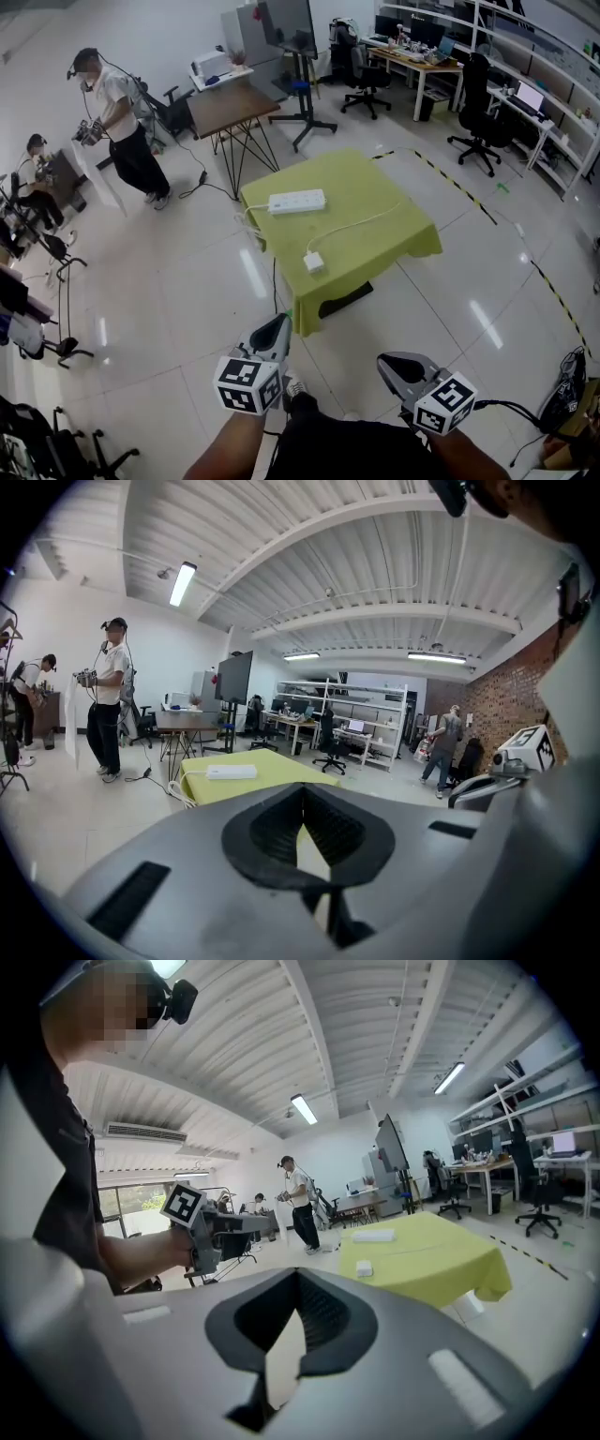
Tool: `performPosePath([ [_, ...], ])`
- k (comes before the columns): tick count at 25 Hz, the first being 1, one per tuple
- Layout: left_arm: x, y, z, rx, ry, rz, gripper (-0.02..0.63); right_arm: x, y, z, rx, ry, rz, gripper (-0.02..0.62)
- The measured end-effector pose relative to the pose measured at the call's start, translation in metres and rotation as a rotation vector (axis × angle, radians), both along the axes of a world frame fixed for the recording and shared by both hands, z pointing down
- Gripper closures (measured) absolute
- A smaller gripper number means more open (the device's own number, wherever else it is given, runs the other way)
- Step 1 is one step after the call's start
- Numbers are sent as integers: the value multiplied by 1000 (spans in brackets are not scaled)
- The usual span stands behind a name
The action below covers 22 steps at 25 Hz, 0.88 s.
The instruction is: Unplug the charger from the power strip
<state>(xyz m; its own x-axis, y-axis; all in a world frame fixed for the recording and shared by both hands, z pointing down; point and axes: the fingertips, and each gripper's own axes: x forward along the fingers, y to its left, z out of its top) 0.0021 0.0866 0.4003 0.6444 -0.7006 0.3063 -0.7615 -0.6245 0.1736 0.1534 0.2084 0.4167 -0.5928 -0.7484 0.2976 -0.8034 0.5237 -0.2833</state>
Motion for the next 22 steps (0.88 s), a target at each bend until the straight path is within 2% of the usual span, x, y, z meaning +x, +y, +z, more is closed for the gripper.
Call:
performPosePath([
  [22,1,15,-11,39,-42,3,600,-13,2,-3,38,20,-56,595],
])
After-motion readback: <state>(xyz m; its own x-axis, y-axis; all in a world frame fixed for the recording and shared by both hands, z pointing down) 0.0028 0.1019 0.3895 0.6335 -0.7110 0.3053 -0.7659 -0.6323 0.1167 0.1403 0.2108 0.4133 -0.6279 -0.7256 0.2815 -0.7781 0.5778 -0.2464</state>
